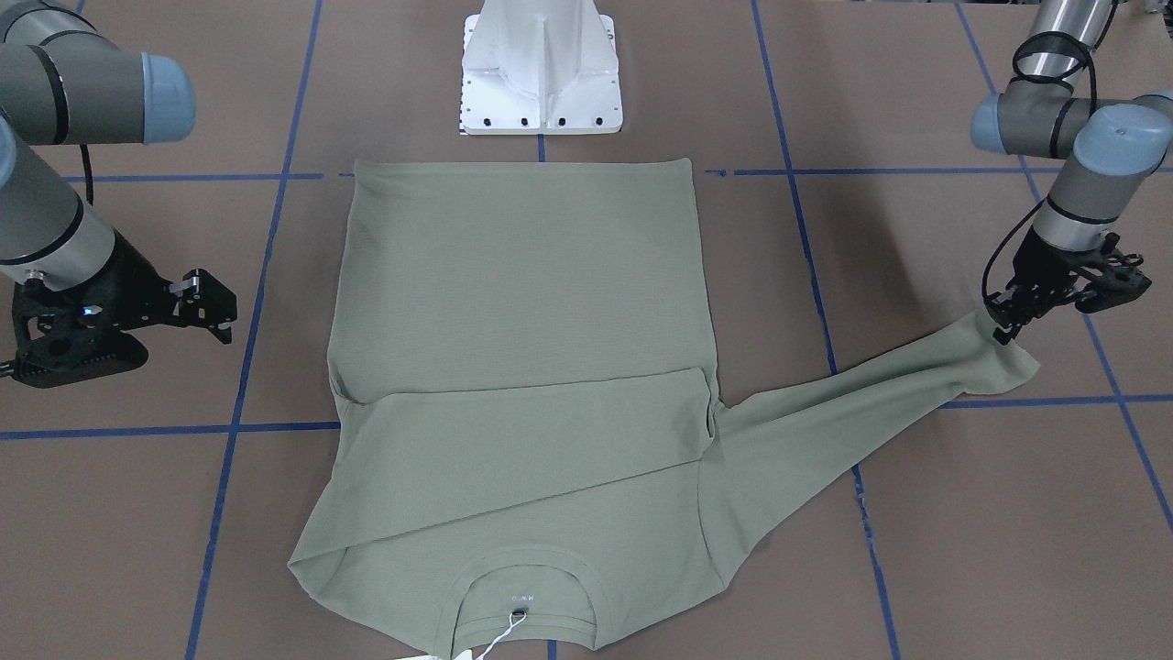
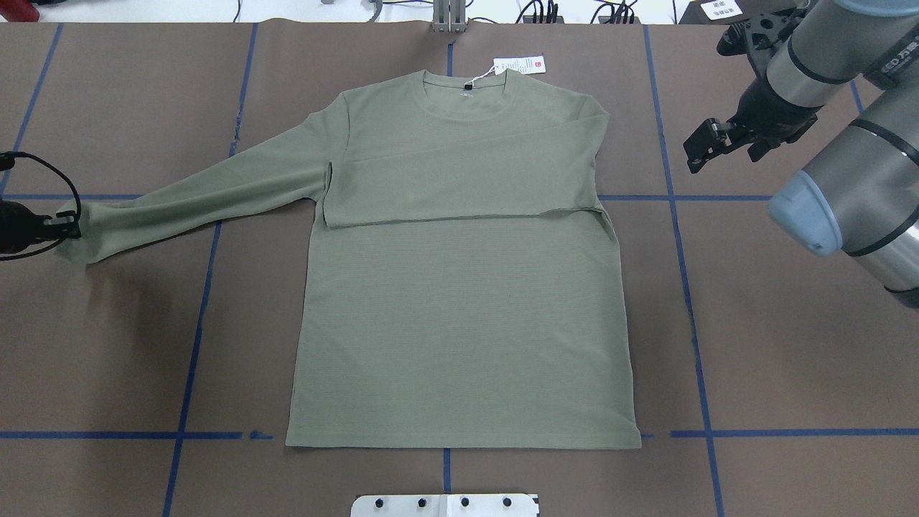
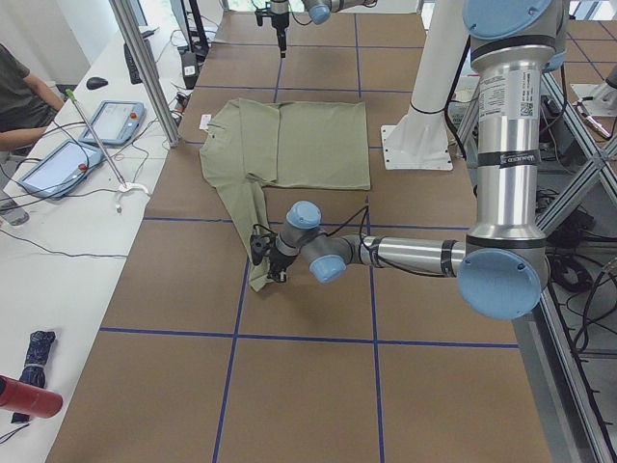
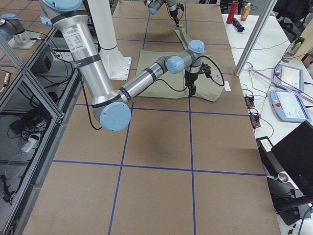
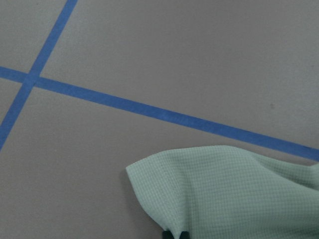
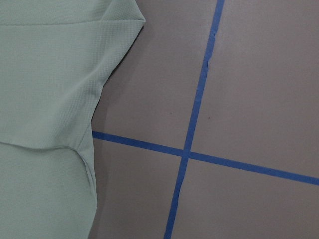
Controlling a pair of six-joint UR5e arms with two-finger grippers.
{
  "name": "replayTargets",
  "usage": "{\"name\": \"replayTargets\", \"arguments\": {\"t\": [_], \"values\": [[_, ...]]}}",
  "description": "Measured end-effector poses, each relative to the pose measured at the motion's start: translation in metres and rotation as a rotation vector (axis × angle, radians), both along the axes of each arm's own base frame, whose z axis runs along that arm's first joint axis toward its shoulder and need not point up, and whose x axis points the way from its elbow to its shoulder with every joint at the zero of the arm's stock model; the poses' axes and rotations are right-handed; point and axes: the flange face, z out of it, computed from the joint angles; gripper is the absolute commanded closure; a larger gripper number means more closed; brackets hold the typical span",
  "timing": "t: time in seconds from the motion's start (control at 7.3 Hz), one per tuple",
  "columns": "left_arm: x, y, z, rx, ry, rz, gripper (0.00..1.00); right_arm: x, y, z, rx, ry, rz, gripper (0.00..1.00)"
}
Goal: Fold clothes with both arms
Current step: 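Grasp the cuff of the sleeve nearest the left gripper, then fold the held sleeve across the shirt body with the left gripper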
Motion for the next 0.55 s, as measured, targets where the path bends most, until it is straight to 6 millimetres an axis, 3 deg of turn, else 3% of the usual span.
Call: {"name": "replayTargets", "arguments": {"t": [0.27,0.55], "values": [[0.028,-0.043,-0.093,-0.005,-0.005,-0.007,1.00,0.020,0.026,0.032,-0.028,0.018,0.003,0.00],[0.067,-0.091,-0.214,-0.023,-0.004,-0.017,1.00,0.039,0.048,0.065,-0.061,0.047,0.003,0.00]]}}
